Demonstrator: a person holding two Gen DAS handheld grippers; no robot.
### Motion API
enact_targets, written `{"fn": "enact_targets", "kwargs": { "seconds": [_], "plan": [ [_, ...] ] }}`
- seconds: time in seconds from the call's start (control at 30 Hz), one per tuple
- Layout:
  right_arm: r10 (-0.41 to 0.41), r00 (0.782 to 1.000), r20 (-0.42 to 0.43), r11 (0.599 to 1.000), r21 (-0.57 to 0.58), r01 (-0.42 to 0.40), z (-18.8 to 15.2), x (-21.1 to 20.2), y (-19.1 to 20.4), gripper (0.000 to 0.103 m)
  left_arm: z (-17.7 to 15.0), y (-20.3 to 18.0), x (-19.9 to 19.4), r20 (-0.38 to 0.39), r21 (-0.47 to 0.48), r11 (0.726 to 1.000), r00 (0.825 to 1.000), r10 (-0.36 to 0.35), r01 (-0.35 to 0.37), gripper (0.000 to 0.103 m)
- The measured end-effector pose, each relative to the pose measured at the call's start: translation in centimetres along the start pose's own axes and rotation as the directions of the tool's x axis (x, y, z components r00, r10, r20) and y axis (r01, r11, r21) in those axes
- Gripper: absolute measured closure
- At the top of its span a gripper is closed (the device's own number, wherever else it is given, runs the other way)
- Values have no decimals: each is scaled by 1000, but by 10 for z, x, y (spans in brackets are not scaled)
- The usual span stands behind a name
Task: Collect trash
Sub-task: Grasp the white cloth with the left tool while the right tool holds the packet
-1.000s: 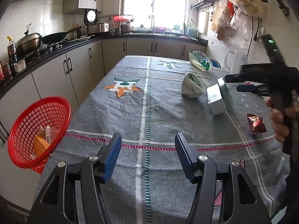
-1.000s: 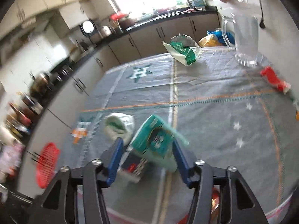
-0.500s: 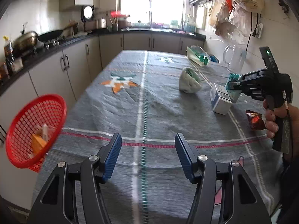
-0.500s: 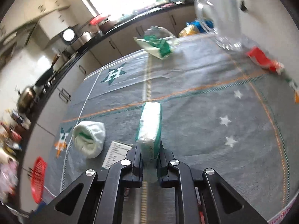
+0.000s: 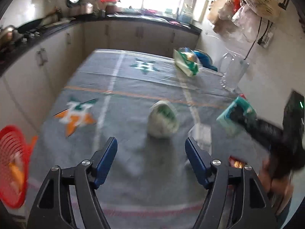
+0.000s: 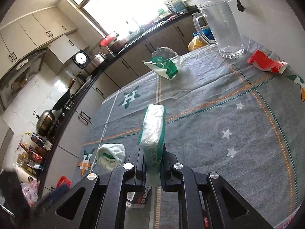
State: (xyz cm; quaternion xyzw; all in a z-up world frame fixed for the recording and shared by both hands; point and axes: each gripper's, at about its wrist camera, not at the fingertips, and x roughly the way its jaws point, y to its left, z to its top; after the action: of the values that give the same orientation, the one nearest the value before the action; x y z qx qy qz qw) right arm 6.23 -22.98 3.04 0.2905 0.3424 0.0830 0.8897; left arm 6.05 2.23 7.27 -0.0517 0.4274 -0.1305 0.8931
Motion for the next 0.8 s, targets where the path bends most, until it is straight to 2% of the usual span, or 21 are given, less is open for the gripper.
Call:
{"fn": "enact_targets", "kwargs": {
  "seconds": [0.1, 0.13, 0.33, 0.37, 0.4, 0.43, 0.57, 0.67, 0.8],
  "plan": [
    [13, 1000, 9, 1000, 0, -13, 1, -1, 0, 91, 17, 2, 29, -45, -58, 998, 999, -9, 7, 30],
    [12, 1000, 12, 1000, 4, -12, 1, -1, 0, 91, 22, 2, 41, -59, -75, 997, 998, 6, -10, 30],
    [26, 1000, -2, 1000, 11, -26, 1, 3, -2, 90, 35, -9, 82, -91, -62, 998, 996, 24, -30, 32],
    [28, 1000, -4, 1000, 15, -27, 1, 4, -2, 90, 35, -10, 88, -99, -49, 998, 995, 20, -25, 44],
    [28, 1000, -7, 1000, 14, -28, 1, 4, -2, 90, 35, -10, 93, -109, -41, 999, 994, 22, -26, 64],
    [29, 1000, -8, 1000, 12, -28, 2, 6, -2, 90, 33, -11, 96, -120, -35, 999, 993, 15, -20, 65],
    [33, 999, -12, 999, 11, -33, 2, 7, -2, 90, 21, -12, 79, -63, 23, 999, 997, 32, -30, 73],
    [43, 999, -13, 999, 3, -43, 3, 8, 0, 90, 5, -7, 56, -35, 34, 999, 999, 19, -18, 73],
    [79, 997, -13, 996, -51, -80, -2, 7, 15, 90, -25, 3, 22, 21, 43, 998, 999, 34, -35, 73]
  ]
}}
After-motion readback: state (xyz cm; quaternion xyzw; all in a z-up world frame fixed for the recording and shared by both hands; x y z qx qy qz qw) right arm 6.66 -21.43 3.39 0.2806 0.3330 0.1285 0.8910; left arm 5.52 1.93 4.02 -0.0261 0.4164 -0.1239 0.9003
